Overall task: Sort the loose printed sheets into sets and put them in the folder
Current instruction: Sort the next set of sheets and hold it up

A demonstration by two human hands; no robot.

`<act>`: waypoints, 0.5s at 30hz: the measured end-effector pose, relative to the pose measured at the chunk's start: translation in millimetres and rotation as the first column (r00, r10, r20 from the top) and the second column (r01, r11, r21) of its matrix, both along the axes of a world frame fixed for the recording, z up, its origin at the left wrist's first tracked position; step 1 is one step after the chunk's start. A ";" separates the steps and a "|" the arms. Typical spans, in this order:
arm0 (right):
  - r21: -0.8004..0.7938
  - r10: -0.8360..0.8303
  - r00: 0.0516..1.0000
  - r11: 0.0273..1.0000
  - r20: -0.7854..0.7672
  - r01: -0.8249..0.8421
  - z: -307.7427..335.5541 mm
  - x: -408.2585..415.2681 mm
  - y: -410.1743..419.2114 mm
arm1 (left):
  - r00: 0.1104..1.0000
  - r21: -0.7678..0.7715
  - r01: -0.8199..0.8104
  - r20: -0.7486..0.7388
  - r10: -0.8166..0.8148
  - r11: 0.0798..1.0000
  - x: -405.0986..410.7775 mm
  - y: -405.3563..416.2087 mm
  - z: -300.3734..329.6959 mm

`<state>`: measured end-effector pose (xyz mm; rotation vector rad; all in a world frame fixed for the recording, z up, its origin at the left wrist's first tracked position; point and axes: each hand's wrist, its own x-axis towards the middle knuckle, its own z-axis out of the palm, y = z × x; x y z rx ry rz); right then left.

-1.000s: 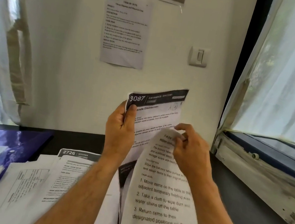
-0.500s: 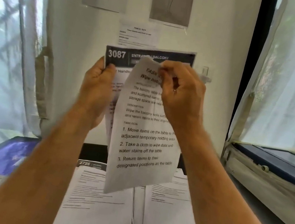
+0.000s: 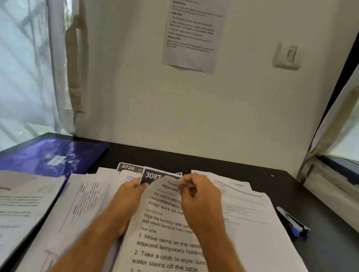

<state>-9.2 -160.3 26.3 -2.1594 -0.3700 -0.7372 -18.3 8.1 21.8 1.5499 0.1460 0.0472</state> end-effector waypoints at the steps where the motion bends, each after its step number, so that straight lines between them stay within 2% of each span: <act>1: 0.001 0.009 1.000 1.000 -0.012 -0.009 -5.8 0.2 -0.6 | 1.000 -0.011 -0.003 -0.002 0.003 1.000 1.4 1.7 -3.6; 5: -0.077 0.070 0.997 0.994 -0.033 -0.072 -9.7 -4.2 -7.7 | 0.999 -0.088 -0.038 0.015 0.040 0.995 10.2 7.8 -5.9; 10: -0.211 0.170 0.964 0.969 0.203 -0.126 -13.7 -10.8 -17.2 | 0.988 -0.121 -0.149 0.020 0.152 0.981 19.6 9.6 -6.4; 15: -0.138 0.147 0.925 0.985 0.350 -0.104 -14.5 -10.6 -20.7 | 0.984 -0.193 -0.151 0.065 0.167 0.969 17.4 9.1 -3.9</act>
